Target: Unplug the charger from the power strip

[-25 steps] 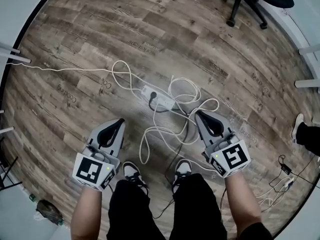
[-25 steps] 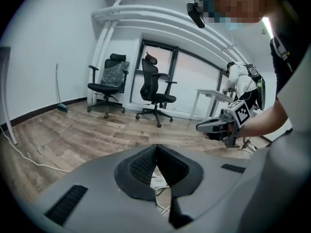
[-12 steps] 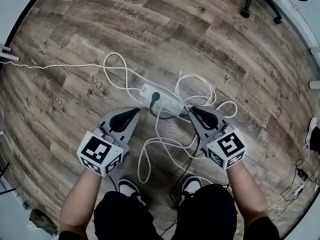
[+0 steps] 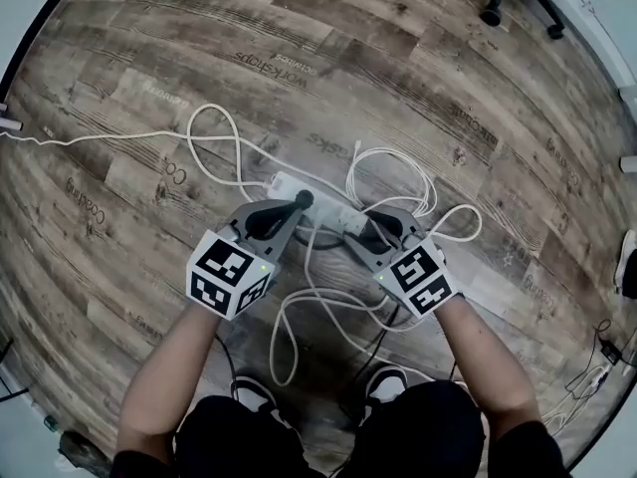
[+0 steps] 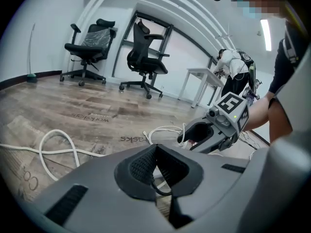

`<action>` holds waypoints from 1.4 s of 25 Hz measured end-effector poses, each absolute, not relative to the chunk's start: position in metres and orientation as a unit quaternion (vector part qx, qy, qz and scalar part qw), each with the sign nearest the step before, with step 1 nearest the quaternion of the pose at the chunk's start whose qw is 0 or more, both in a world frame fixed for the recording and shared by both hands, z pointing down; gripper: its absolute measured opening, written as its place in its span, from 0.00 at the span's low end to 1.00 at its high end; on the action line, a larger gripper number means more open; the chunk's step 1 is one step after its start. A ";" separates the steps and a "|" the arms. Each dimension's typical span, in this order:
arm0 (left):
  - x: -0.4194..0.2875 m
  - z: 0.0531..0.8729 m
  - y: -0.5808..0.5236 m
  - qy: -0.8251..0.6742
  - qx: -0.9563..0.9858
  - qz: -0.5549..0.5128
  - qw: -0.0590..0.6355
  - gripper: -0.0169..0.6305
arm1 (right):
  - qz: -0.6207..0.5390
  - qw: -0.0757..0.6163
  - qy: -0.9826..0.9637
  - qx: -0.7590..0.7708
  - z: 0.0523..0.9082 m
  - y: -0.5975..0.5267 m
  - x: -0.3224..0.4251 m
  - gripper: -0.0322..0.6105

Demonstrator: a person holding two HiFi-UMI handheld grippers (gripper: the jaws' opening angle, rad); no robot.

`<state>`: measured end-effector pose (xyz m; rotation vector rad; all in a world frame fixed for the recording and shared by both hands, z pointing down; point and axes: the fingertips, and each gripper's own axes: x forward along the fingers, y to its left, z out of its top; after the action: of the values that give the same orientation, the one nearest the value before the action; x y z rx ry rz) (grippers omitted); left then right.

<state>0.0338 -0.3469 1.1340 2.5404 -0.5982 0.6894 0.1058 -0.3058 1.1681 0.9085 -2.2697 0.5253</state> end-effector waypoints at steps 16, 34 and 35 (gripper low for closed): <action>0.045 1.188 -0.355 -0.221 0.900 0.274 0.257 0.05 | 0.178 0.371 -0.862 0.295 1.212 -0.320 0.093 0.26; 0.044 1.191 -0.359 -0.219 0.886 0.298 0.281 0.05 | 0.152 0.350 -0.871 0.311 1.183 -0.336 0.089 0.21; 0.043 1.191 -0.359 -0.220 0.884 0.297 0.285 0.05 | 0.153 0.346 -0.872 0.311 1.176 -0.340 0.087 0.21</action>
<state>0.0431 -0.3587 1.1908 2.3661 -0.5896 0.7943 0.0869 -0.3400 1.1763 0.8062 -2.2626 0.3965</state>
